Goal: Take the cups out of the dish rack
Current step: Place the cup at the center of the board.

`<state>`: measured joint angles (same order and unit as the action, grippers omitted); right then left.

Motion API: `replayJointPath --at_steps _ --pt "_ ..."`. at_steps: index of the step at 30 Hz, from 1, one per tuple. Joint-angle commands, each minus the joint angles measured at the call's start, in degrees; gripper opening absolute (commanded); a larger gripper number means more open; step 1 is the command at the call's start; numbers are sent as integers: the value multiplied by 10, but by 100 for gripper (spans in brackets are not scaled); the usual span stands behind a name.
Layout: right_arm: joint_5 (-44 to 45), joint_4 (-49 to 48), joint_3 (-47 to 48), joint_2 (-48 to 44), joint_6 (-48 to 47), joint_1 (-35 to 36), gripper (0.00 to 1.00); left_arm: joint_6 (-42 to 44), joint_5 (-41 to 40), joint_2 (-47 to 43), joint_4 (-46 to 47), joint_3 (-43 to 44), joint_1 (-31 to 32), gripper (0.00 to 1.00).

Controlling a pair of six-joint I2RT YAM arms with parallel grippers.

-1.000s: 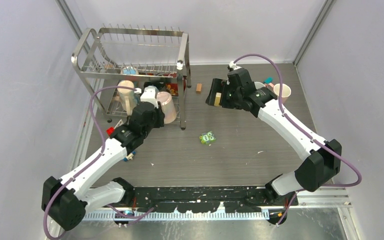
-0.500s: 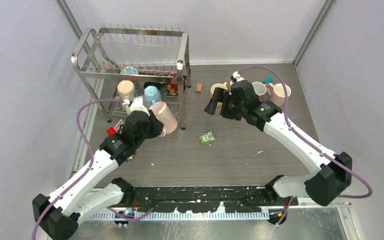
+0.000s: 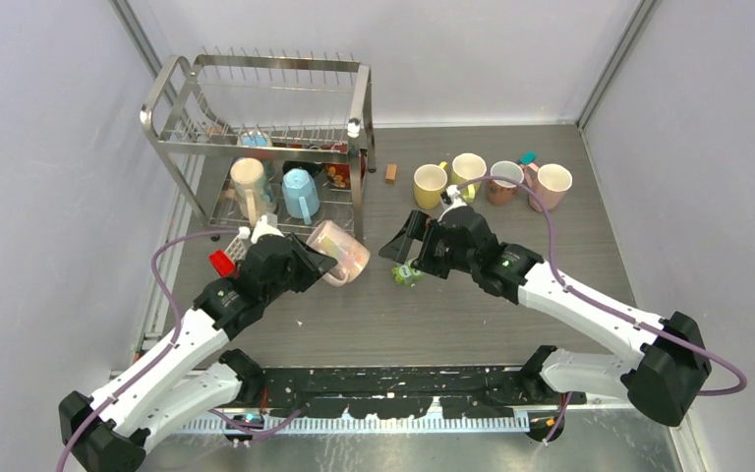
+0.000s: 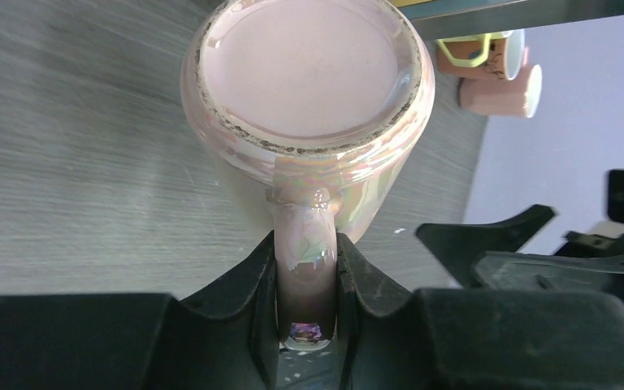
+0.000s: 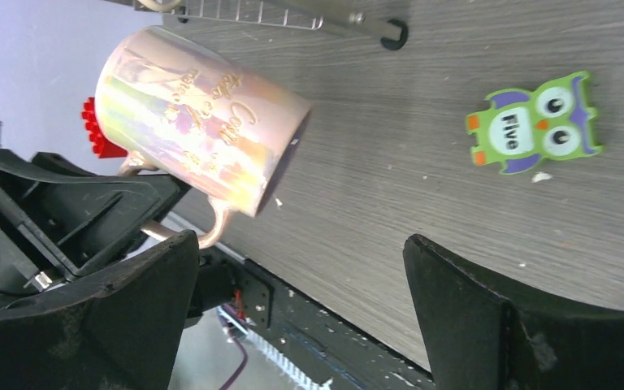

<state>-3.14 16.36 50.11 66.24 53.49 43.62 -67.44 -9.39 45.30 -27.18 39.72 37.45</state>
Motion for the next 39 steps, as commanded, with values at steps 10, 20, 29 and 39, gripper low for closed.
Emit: replayJointPath --at_steps 10,20,29,39 --pt "-29 -291 -83 -7 162 21 88 -230 69 -37 226 -43 2 0" --pt "-46 -348 -87 31 190 24 71 -257 90 -27 269 -47 3 0" --pt "-67 -426 -80 68 221 24 52 -291 115 -20 322 -62 5 0" --pt "-61 -465 -83 84 236 24 17 -329 123 -31 342 -80 10 0"
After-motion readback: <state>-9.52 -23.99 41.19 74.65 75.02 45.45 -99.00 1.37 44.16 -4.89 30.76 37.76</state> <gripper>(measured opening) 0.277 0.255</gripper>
